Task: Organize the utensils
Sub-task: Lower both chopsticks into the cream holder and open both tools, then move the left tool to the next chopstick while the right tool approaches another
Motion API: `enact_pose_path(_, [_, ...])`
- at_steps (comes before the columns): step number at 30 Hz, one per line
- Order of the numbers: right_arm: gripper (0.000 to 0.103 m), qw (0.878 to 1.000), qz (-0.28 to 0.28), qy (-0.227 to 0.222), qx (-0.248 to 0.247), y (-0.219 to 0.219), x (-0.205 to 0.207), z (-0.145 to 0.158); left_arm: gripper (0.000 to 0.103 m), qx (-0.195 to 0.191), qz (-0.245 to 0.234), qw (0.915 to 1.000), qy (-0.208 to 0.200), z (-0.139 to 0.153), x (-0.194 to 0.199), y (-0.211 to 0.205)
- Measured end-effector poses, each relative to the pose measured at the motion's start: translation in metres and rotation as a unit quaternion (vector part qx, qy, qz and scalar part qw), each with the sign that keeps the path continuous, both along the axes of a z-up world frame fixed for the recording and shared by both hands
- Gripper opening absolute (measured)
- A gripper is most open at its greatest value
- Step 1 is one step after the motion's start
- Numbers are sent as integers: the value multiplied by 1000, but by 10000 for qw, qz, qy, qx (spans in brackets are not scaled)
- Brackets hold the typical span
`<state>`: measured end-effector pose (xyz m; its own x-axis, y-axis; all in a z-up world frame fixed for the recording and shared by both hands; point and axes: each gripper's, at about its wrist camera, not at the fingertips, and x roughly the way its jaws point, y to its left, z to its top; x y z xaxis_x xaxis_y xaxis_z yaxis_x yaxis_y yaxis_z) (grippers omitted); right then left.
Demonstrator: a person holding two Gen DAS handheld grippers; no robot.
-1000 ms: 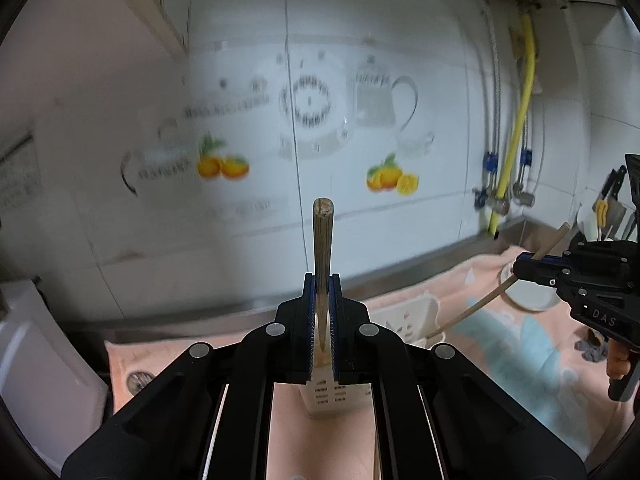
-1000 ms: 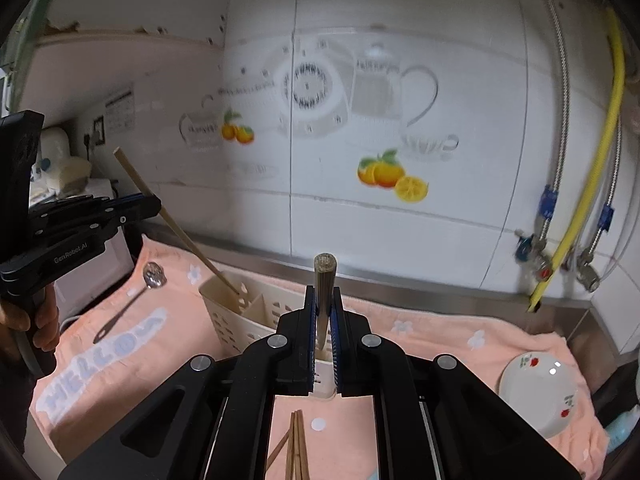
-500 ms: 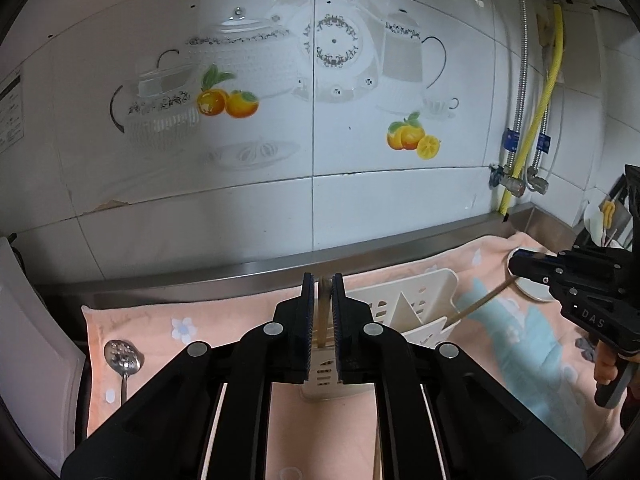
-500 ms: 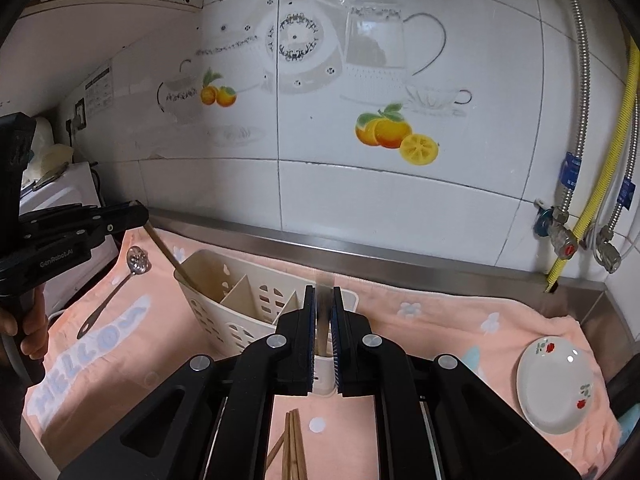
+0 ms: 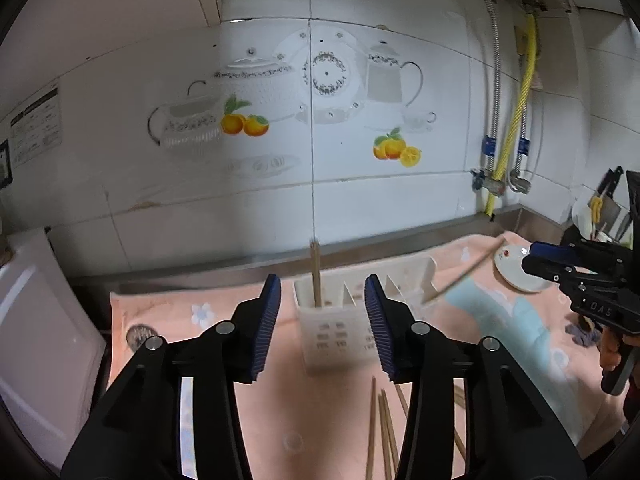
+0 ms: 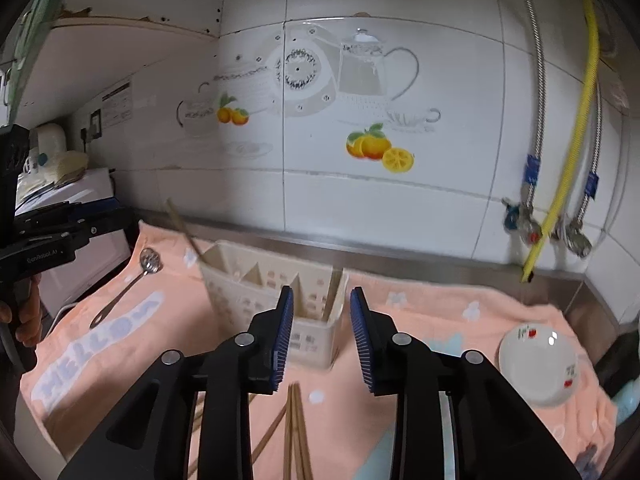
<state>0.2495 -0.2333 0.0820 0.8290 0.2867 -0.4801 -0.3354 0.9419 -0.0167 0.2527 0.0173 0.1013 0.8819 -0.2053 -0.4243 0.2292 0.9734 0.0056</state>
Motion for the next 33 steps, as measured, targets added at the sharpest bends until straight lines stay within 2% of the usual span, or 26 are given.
enact_pose_path(9, [30,9982,-155,572,86,-24,-45,-59,45,3,-133,9995,301,-43,-48,-3])
enact_pose_path(19, [30,9906,-277,1336,-106,-38,-69,-134,45,-45,-138,9940,1087,-114,-75,0])
enact_pose_path(22, [26,9877,-259,1535,-119,-38,-71,-151,45,-78,-129,9918,1271,-130,-79,2])
enact_pose_path(30, [18,9843,-149,1741,-237,-33,-65,-169,45,-13,-174,9857,1676,-161,-85,3])
enact_pose_path(33, [17,9834,-118,1787,-280,-32,-62,-172,37,28,-225,9836,1789,-168,-86,3])
